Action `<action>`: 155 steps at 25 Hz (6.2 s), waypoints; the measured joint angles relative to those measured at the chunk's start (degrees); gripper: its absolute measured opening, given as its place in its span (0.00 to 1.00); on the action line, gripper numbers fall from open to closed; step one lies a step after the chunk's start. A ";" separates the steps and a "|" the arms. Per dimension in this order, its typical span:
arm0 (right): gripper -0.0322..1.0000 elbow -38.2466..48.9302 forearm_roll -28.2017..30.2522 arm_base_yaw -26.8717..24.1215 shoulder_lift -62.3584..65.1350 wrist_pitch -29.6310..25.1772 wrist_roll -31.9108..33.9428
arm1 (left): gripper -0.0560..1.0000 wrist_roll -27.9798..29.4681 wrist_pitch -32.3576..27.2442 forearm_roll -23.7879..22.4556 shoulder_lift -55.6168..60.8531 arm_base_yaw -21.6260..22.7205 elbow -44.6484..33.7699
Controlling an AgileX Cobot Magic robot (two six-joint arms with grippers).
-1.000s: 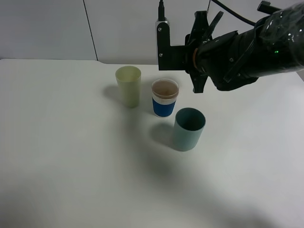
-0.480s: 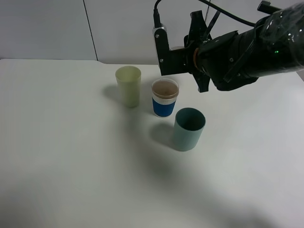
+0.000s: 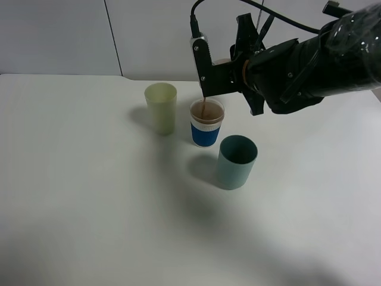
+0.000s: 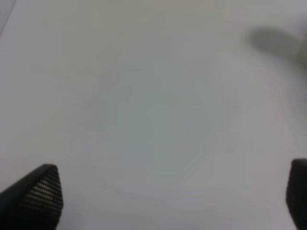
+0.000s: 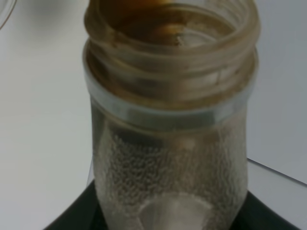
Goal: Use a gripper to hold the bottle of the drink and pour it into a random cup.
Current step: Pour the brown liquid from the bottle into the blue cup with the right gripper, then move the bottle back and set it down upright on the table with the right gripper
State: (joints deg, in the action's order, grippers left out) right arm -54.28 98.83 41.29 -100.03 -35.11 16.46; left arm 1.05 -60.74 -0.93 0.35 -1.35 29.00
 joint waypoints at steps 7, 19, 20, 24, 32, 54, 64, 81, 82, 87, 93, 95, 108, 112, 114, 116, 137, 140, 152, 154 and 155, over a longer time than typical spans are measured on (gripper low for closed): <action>0.39 0.00 0.00 0.00 0.00 -0.07 -0.36 | 0.93 0.00 0.00 0.00 0.00 0.00 0.00; 0.39 0.00 0.00 0.00 0.00 -0.19 -2.38 | 0.93 0.00 0.00 0.00 0.00 0.00 0.00; 0.39 0.00 0.00 0.00 0.00 -0.19 -2.63 | 0.93 0.00 0.00 0.00 0.00 0.00 0.00; 0.39 0.00 0.00 0.00 0.00 -0.19 -3.85 | 0.93 0.00 0.00 0.00 0.00 0.00 0.00; 0.39 0.00 0.00 0.00 0.00 -0.19 -5.30 | 0.93 0.00 0.00 0.00 0.00 0.00 0.00; 0.39 0.00 0.00 0.00 0.00 -0.19 -10.19 | 0.93 0.00 0.00 0.00 0.00 0.00 0.00; 0.39 0.00 0.05 0.00 0.00 -0.19 -10.92 | 0.93 0.00 0.00 0.00 0.00 0.00 0.00; 0.39 -0.10 0.15 0.69 0.00 -0.30 -18.15 | 0.93 0.00 0.00 0.00 0.00 0.00 0.00; 0.39 -0.10 0.15 0.69 0.00 -0.25 -18.62 | 0.93 0.00 0.00 0.00 0.00 0.00 0.00; 0.39 -0.10 0.15 0.89 0.00 -0.20 -20.23 | 0.93 0.00 0.00 0.00 0.00 0.00 0.00; 0.39 -0.10 0.15 1.00 0.00 -0.69 -21.99 | 0.93 0.00 0.00 0.00 0.00 0.00 0.00; 0.39 -0.10 0.15 1.00 0.00 -1.01 -22.98 | 0.93 0.00 0.00 0.00 0.00 0.00 0.00; 0.39 -0.10 0.15 1.00 0.00 -0.06 -24.16 | 0.93 0.00 0.00 0.00 0.00 0.00 0.00; 0.39 -0.10 0.17 1.00 0.00 1.09 -15.96 | 0.93 0.00 0.00 0.00 0.00 0.00 0.00; 0.39 -0.10 0.17 1.00 0.00 1.57 -8.26 | 0.93 0.00 0.00 0.00 0.00 0.00 0.00; 0.39 -0.10 0.17 1.00 0.00 1.69 1.73 | 0.93 0.00 0.00 0.00 0.00 0.00 0.00; 0.39 -0.17 -20.95 -4.14 10.17 -0.73 53.50 | 0.93 0.00 0.00 0.00 0.00 0.00 0.00; 0.39 -0.17 -32.07 -7.69 13.69 4.22 43.30 | 0.93 0.00 0.00 0.00 0.00 0.00 0.00; 0.39 3.62 -84.99 -19.85 19.43 27.79 -17.55 | 0.93 0.00 0.00 0.00 0.00 0.00 0.00; 0.39 6.18 -87.81 -22.12 19.48 32.46 -18.08 | 0.93 0.00 0.00 0.00 0.00 0.00 0.00; 0.39 7.31 -88.57 -22.87 19.47 35.11 -18.08 | 0.93 0.00 0.00 0.00 0.00 0.00 0.00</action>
State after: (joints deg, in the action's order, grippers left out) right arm -46.97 10.25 18.41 -80.56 0.00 -1.62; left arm 1.05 -60.74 -0.93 0.35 -1.35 29.00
